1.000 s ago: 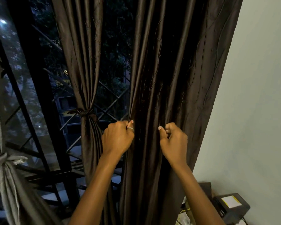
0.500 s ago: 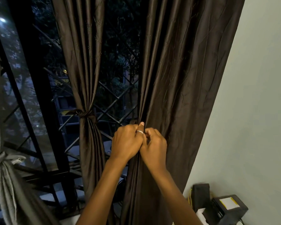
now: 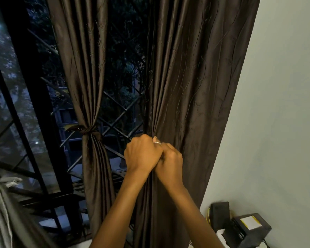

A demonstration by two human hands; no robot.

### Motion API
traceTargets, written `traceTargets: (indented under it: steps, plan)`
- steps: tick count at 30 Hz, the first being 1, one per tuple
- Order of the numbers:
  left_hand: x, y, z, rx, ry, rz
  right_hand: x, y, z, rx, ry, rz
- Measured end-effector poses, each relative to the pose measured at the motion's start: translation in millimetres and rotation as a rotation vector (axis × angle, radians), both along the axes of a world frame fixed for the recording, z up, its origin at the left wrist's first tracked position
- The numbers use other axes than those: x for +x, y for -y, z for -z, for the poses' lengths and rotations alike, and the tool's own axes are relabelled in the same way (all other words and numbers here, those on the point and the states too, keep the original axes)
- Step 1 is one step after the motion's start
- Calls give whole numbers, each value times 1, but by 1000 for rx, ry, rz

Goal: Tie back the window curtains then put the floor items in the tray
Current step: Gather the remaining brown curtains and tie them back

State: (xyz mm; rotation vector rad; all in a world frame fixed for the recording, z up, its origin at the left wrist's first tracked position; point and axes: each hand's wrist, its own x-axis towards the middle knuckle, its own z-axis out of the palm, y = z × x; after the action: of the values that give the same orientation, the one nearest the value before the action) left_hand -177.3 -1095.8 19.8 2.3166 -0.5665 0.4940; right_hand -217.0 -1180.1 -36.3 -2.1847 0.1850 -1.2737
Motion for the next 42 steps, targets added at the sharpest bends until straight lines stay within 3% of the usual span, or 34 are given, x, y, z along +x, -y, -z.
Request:
traceTargets:
  steps: [4,6,10,12,14,17,20,27,33,42]
  plan:
    - [6,-7,1,-2,18,14,-10,27,-12,178,-140,-274]
    - [9,-13,3,-31,19,57,-17,53,-15,272,-106,-142]
    - [15,-23,4,-69,26,110,-28,111,-27,399,90,361]
    - [20,-26,5,-76,26,137,-29,135,-34,418,70,486]
    - [26,-28,7,-87,25,172,-30,153,-41,446,-25,498]
    - [37,-31,10,-104,31,189,-33,171,-45,480,-148,324]
    - [50,-36,9,-83,40,155,-39,182,-46,365,-280,257]
    - [60,-38,8,-77,53,113,-43,179,-35,269,-179,351]
    - [46,-29,14,-55,82,123,-48,124,-9,126,-62,342]
    - [17,1,21,-74,90,212,-25,40,-2,-16,-124,152]
